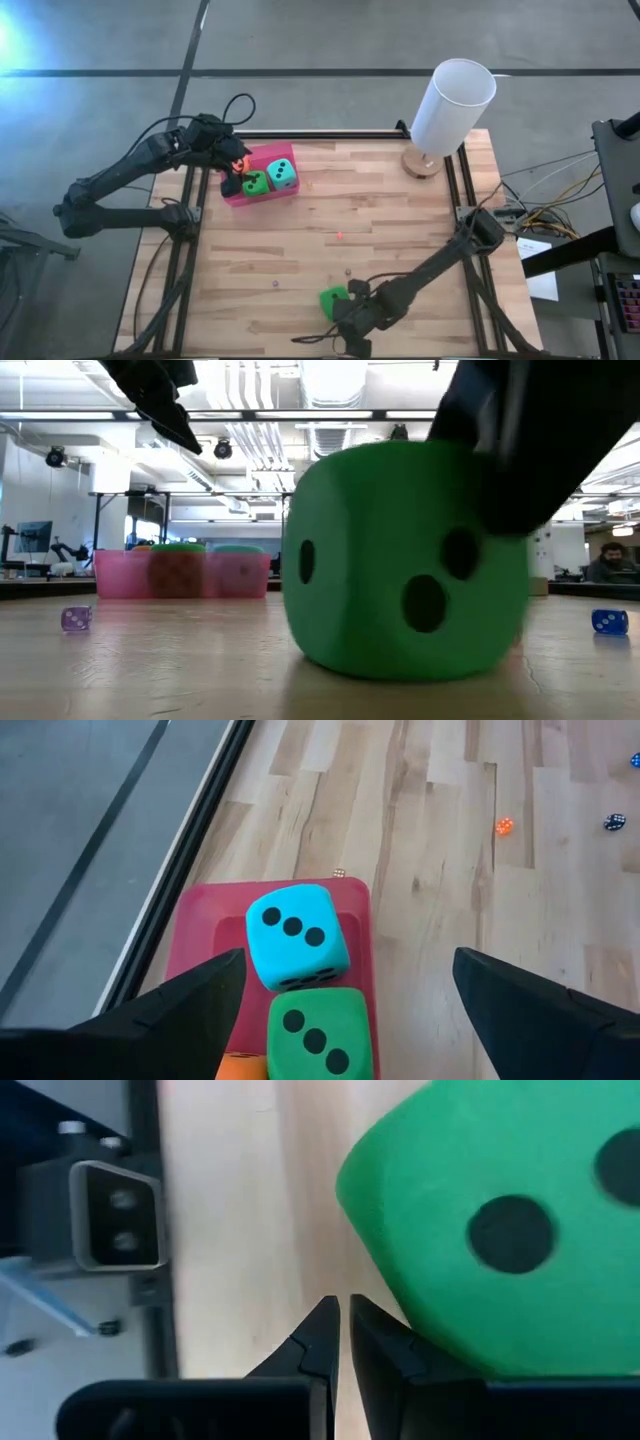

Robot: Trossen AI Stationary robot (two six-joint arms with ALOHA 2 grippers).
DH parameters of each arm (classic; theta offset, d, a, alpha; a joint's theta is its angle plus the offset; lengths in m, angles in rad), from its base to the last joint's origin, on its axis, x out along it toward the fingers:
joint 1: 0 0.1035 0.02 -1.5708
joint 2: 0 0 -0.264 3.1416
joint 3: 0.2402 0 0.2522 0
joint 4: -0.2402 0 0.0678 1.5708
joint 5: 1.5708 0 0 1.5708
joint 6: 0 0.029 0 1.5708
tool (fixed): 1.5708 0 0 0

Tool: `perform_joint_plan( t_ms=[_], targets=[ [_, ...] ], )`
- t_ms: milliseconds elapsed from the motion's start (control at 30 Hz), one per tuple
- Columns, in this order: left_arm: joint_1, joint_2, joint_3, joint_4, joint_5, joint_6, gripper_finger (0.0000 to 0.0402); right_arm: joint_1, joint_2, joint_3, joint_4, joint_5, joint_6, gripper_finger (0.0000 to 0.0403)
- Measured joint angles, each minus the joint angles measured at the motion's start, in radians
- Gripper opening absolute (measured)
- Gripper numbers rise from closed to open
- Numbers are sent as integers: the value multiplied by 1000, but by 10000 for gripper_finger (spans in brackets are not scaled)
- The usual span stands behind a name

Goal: Pick & Place Dice
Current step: Put the big green dice into the red bin

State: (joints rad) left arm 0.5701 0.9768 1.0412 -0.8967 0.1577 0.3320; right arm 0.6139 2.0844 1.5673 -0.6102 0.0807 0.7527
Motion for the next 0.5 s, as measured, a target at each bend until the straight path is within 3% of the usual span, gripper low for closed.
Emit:
perform_joint_plan(
  t_ms=[500],
  targets=[
    [0,0,0,-12,0,9,358,-94,3,-19,-6,80,-140,27]
  ],
)
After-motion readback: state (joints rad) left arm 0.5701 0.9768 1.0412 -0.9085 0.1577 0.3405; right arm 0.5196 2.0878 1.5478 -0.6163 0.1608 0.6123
